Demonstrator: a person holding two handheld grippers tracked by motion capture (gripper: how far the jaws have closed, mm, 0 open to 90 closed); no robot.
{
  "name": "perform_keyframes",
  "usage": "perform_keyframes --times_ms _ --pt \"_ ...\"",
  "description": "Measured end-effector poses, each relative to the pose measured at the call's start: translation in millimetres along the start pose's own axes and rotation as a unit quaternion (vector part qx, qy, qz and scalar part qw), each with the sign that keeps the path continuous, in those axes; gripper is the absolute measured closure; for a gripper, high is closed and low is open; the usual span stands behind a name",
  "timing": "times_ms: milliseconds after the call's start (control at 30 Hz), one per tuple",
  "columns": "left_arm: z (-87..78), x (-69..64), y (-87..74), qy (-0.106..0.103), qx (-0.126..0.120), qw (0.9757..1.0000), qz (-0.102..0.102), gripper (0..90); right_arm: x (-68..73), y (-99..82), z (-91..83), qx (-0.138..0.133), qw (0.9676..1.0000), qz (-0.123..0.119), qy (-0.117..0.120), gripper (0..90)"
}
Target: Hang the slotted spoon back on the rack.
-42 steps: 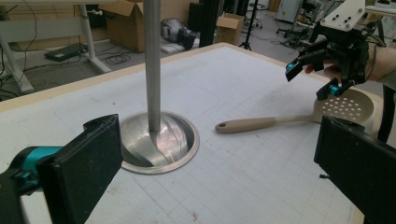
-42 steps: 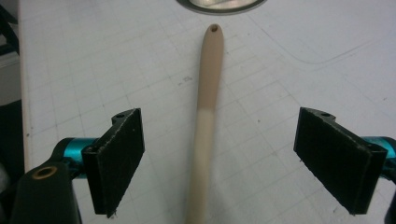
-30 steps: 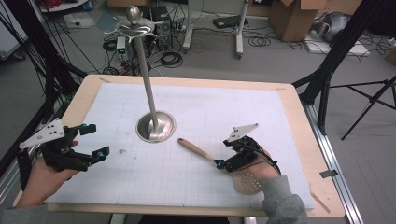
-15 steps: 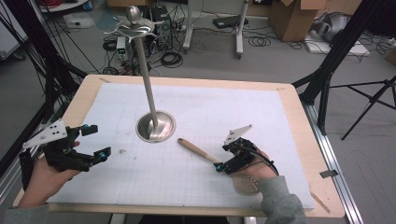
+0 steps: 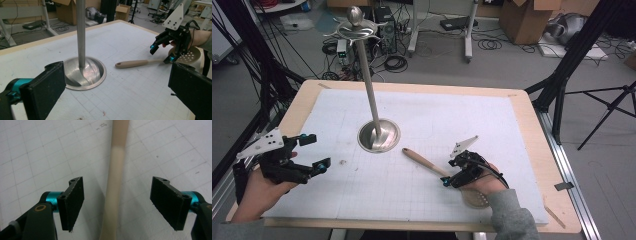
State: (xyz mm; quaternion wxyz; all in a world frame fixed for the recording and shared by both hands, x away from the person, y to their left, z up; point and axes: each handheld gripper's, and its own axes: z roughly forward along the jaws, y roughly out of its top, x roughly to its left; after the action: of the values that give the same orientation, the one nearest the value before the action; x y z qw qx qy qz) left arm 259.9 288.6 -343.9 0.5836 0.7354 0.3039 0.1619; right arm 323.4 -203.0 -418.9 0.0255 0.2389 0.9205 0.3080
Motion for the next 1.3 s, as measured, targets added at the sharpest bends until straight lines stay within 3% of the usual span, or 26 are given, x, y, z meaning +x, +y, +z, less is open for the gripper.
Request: perform_keyframes --times_ms 500,1000,1300 --pt "-0.5 0.8 -0.9 0.001 0.001 1.0000 -0.001 1.8 4.9 -2.1 3.8 0.023 0.9997 -0.008 -0.007 37.4" --pt "-1.6 1.2 -0.9 0.003 0.001 1.0000 -0.001 1.8 6.3 -6.8 0.8 0.029 0.9994 -0.020 -0.005 59.1" --pt "-1.7 0.7 -0.5 0.002 0.001 1.0000 0.001 1.7 9.4 -9.0 -0.1 0.030 0.9989 -0.025 -0.025 70.8"
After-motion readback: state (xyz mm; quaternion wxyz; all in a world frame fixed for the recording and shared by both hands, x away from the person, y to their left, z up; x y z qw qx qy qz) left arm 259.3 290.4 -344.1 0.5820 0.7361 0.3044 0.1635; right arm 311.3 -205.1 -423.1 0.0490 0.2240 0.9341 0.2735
